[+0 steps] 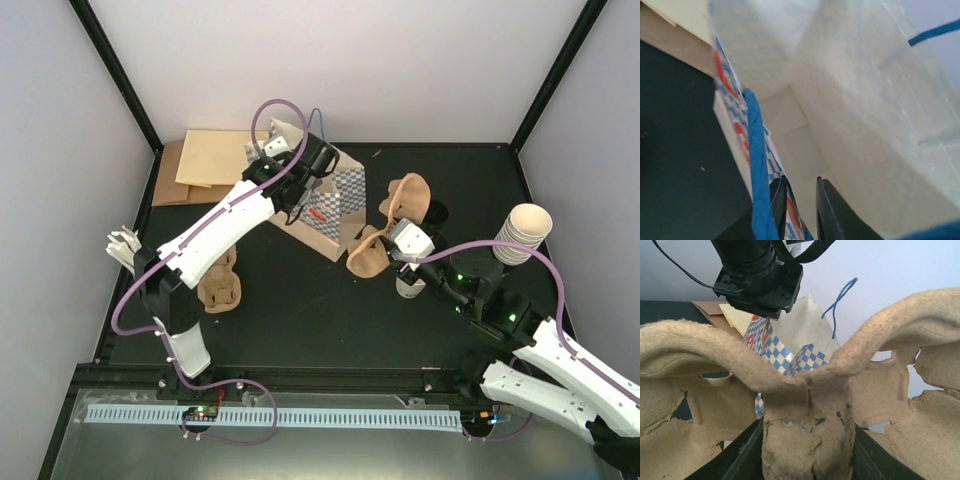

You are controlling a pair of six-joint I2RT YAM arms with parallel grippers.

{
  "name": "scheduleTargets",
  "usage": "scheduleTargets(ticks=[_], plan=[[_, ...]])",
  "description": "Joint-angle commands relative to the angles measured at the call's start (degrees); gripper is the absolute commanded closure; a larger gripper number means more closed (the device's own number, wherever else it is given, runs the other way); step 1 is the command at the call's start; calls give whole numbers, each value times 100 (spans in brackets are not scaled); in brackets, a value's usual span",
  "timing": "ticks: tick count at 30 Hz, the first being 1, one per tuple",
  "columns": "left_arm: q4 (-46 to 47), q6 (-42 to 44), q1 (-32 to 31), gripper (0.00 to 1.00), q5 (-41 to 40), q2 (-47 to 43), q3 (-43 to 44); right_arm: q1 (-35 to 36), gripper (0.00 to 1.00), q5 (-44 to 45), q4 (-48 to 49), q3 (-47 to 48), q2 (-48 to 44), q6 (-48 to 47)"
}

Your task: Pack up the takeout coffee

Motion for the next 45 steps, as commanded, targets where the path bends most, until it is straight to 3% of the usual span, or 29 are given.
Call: scheduleTargets(ticks=[1, 4, 9, 20, 24, 27, 34, 41, 45], plan=[[-350, -5, 5, 87, -358, -372, 41, -24, 60, -35, -26, 95, 50, 65], [-403, 87, 9, 98, -364, -670, -161, -22, 60, -75, -48, 180, 120, 46], [-204, 671, 20, 99, -183, -1288, -821, -16, 60, -285, -208, 486, 283, -52], [1789, 3567, 24, 96, 1788, -3548, -3089, -19, 60, -1114, -1030, 1889, 953, -263], [1924, 4434, 23, 95, 2303, -4296, -3510, -17, 60, -1218, -1072, 2393, 1191, -3], [1766, 5201, 16, 95, 2520, -4561, -3498, -21, 61, -1043, -1032, 2781, 1443, 510], [940, 6353, -14, 98, 2645, -4451, -2793, -18, 62, -1855, -725, 3071, 1591, 1106], [197, 7139, -237, 99, 1640, -3891, -2004, -16, 62, -2707, -405, 3183, 1825, 2053], [412, 7496, -272, 98, 1771, -4087, -2007, -17, 62, -3078, -508, 3321, 2007, 2475]])
